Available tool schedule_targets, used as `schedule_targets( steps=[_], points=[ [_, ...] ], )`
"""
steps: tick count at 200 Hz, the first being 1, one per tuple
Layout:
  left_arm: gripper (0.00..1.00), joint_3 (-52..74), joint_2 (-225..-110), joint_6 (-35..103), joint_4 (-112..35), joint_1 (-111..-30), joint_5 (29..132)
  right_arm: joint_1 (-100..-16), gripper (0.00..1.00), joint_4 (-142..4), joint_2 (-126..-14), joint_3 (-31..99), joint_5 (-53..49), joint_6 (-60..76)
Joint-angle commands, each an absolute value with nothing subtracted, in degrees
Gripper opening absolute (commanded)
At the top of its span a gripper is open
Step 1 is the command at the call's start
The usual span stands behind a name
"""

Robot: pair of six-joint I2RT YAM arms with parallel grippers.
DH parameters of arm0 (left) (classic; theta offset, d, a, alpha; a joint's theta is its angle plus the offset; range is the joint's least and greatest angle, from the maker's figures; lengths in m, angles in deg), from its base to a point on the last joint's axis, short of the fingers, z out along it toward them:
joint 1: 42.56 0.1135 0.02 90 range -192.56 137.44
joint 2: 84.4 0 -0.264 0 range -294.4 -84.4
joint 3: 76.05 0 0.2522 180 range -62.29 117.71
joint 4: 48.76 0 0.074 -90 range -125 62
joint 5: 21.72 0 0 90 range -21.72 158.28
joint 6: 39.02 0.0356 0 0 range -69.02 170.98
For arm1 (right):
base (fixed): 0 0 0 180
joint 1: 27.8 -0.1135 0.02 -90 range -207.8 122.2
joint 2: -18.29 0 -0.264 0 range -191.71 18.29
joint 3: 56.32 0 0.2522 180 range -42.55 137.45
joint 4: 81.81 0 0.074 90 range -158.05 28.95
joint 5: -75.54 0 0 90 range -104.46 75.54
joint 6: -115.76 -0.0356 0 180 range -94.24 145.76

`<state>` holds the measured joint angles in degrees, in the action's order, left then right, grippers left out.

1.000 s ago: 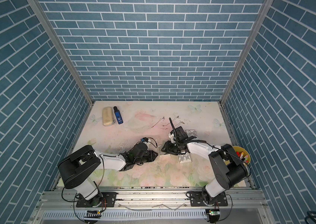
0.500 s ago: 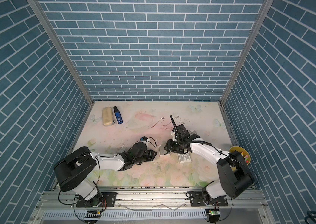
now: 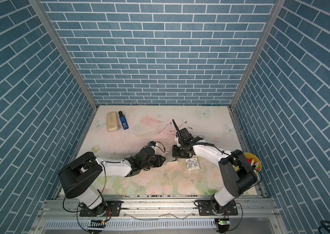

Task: Take the necklace out of the lift-off lid jewelry box
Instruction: Place the inner lining in the jewelry box.

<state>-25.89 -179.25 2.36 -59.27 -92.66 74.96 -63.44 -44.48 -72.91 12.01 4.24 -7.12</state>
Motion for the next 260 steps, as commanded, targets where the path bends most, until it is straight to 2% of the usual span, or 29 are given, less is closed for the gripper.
schedule_targets(
  steps=[1, 65, 112, 164, 188, 260],
  points=[
    [0.27, -25.29, -180.41, 3.33, -59.13, -92.17, 75.27, -63.66, 0.1, -43.98, -74.24, 11.5, 2.96, -5.55],
    [0.27, -24.85, -181.34, 3.27, -59.35, -91.77, 75.84, -63.71, 0.11, -43.8, -77.17, 11.76, 1.87, -3.48],
    [0.27, -25.02, -180.79, 3.56, -58.74, -91.64, 75.55, -64.38, 0.15, -43.43, -78.06, 12.33, 0.95, -3.2],
    [0.27, -24.85, -180.09, 4.17, -58.14, -91.45, 75.18, -64.97, 0.24, -39.31, -71.89, 15.09, -1.76, -2.45],
    [0.27, -24.58, -179.99, 4.48, -57.69, -91.35, 75.13, -65.06, 0.31, -39.22, -70.55, 15.62, -2.75, -1.86],
    [0.27, -24.19, -180.22, 4.64, -57.48, -91.29, 75.23, -65.9, 0.3, -44.09, -77.95, 16.46, -3.12, -1.13]
  ],
)
